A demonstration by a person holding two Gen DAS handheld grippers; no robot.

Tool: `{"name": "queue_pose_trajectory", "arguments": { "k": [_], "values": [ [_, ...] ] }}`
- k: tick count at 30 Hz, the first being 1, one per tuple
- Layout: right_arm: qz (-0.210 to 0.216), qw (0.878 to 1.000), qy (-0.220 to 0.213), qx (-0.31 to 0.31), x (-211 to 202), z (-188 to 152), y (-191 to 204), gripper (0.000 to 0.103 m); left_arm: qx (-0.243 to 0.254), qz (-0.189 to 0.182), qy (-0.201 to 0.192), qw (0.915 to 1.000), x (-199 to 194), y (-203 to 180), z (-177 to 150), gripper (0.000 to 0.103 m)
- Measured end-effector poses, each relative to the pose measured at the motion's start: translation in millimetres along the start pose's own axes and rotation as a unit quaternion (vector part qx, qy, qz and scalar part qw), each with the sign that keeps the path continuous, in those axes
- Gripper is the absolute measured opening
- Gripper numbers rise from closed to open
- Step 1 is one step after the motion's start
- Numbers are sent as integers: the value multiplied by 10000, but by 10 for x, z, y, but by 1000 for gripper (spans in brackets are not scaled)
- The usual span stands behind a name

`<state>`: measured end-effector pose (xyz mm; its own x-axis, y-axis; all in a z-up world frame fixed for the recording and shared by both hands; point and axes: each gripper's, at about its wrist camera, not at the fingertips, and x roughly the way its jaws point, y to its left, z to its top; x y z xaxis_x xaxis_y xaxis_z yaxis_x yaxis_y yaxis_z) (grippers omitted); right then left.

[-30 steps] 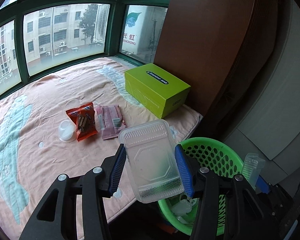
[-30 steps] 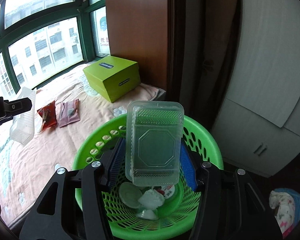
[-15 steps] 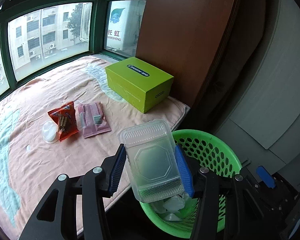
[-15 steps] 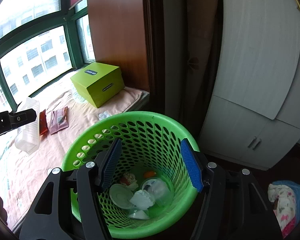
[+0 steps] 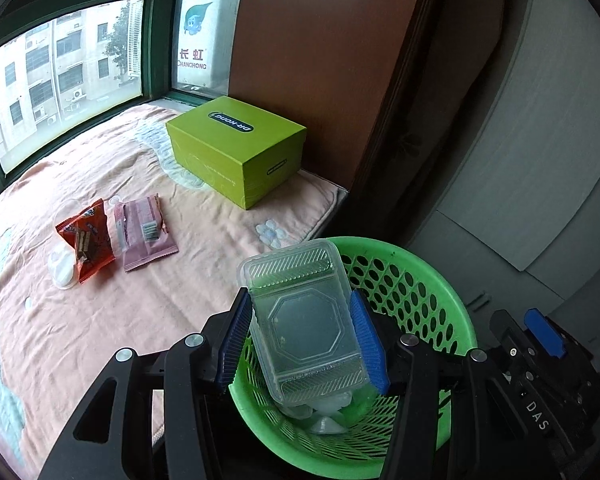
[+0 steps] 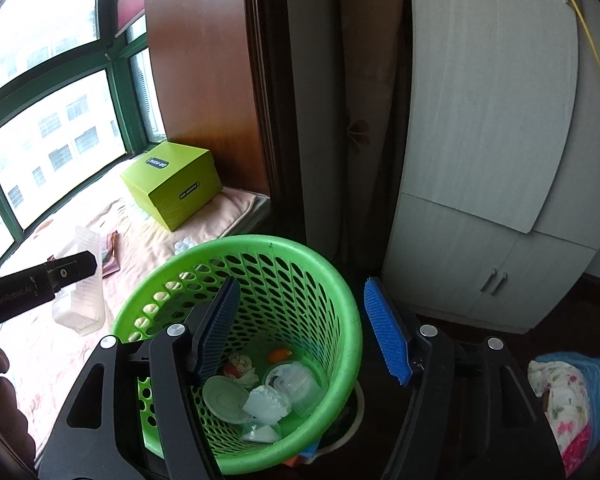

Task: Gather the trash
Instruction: 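Open both grippers to drop the clear containers into the wastebasket, then move both tools back over the blanket toward the two wrappers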

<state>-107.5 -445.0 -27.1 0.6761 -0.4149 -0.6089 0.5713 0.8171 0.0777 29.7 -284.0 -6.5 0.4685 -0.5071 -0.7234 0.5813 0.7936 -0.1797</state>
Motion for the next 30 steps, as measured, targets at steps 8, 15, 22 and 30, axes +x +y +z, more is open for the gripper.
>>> {"name": "queue_pose_trajectory", "arguments": {
  "k": [8, 15, 22, 30],
  "values": [
    [22, 10000, 11, 29, 8, -2, -23, 65, 93, -102, 36, 9999, 22, -55, -26, 58],
    [87, 10000, -3, -23, 0, 1, 38, 68, 12, -52, 10, 10000, -23, 21, -25, 64],
    [235, 9996, -48, -168, -4, 22, 199, 75, -83, 194, -174, 9996, -172, 190, 2, 70],
    [525, 9977, -92, -428, 40, 81, 505, 79, -420, 551, -291, 9972, -330, 603, 38, 72]
  ]
}}
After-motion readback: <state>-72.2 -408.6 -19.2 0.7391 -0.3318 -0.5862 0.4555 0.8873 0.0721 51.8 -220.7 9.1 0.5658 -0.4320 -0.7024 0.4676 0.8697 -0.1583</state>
